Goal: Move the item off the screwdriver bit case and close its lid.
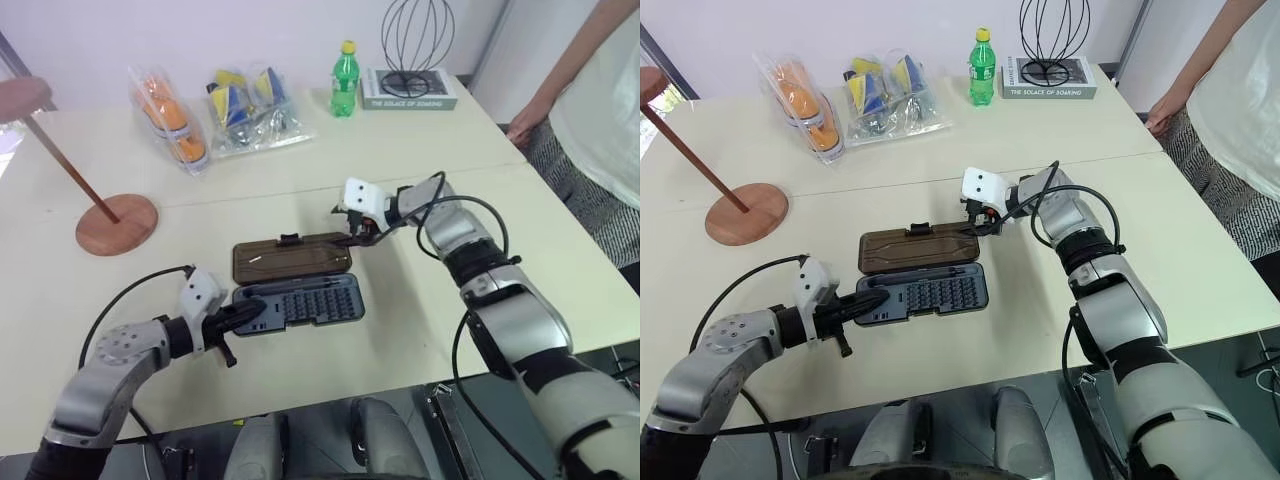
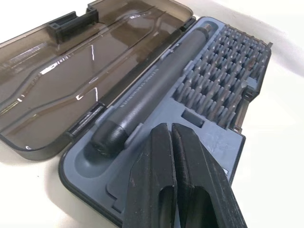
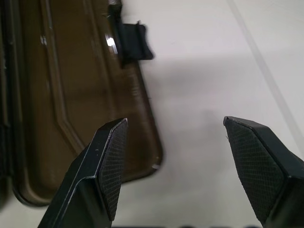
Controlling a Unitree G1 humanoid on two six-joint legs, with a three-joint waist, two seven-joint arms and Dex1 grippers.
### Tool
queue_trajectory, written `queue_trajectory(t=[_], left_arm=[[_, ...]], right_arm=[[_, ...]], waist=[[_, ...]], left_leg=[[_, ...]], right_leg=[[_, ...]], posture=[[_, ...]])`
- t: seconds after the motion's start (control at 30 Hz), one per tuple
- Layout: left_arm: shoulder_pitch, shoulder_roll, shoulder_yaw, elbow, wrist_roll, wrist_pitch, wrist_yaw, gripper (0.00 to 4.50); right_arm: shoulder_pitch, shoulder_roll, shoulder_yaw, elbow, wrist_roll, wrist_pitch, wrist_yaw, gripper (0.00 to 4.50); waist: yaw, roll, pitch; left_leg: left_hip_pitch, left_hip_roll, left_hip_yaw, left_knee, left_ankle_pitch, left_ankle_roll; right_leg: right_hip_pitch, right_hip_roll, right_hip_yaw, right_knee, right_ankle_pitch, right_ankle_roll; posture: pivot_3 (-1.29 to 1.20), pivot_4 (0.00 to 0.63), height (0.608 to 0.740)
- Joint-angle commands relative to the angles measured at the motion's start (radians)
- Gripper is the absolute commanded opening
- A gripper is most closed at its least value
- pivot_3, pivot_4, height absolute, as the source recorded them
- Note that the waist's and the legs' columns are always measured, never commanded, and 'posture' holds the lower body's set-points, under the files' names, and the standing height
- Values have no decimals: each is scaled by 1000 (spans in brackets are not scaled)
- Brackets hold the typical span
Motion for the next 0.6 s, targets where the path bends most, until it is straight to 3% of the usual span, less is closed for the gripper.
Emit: queue_trajectory(t=[0.03, 0.53, 0.6], left_arm=[[31, 11, -13, 9, 21, -5, -2, 121], [76, 18, 10, 0, 21, -39, 8, 121], [75, 18, 10, -3, 20, -37, 11, 0]], right_arm=[[-53, 22, -28, 43, 27, 2, 14, 3383], [-75, 55, -31, 153, 10, -44, -3, 3383], [-75, 55, -30, 159, 9, -47, -4, 2819]], waist=[[0, 0, 0], [-1, 0, 0], [-1, 0, 0]], left_leg=[[0, 0, 0, 0, 0, 0], [0, 0, 0, 0, 0, 0], [0, 0, 0, 0, 0, 0]], right_leg=[[0, 0, 0, 0, 0, 0], [0, 0, 0, 0, 0, 0], [0, 0, 0, 0, 0, 0]], posture=[[0, 150, 740], [0, 150, 740], [0, 150, 740]])
